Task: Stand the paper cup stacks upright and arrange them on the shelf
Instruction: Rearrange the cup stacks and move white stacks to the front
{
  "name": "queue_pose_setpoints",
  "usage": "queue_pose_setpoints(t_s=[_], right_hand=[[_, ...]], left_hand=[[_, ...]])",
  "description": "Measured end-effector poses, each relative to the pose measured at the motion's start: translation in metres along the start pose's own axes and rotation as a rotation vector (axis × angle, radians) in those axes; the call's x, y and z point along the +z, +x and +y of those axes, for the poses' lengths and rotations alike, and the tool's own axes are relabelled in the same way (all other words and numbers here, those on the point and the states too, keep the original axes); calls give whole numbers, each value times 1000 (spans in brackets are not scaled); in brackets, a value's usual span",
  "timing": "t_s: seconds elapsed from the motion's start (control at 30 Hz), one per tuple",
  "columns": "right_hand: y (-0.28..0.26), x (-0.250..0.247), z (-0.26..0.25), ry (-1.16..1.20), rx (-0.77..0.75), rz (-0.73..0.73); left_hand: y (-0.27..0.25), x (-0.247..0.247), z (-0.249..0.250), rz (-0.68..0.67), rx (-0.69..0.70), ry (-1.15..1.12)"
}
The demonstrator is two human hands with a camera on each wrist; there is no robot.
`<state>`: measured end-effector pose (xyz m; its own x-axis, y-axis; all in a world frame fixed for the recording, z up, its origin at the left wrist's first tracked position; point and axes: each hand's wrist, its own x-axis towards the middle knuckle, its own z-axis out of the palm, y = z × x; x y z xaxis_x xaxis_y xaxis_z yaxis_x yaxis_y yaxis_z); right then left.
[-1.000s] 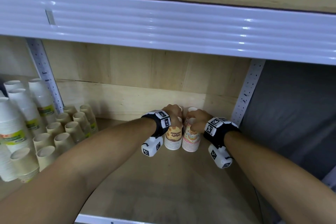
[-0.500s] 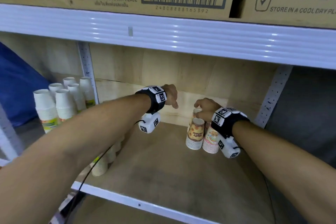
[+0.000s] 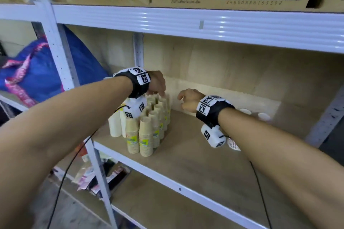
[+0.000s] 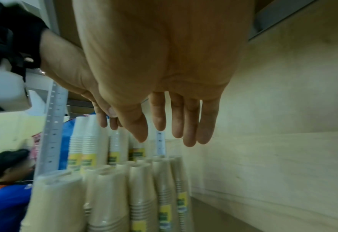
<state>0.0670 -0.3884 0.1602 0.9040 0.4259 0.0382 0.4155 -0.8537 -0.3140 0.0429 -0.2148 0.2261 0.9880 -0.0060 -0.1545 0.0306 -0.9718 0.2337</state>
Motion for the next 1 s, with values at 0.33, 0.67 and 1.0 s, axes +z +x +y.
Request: queue_pose_setpoints(t_s=[0.33,0.67,1.0], right_hand=[[-2,42,-102,18,-240,-104],[-2,69,-126,-93,-200,-176],[1,76,-129,-191,-172,-245]], left_hand=[[-34,24,-85,-74,-135,-63],[-39,56,-114,-130,-114,-192],[-37,71,-117,-150,-59,-179]])
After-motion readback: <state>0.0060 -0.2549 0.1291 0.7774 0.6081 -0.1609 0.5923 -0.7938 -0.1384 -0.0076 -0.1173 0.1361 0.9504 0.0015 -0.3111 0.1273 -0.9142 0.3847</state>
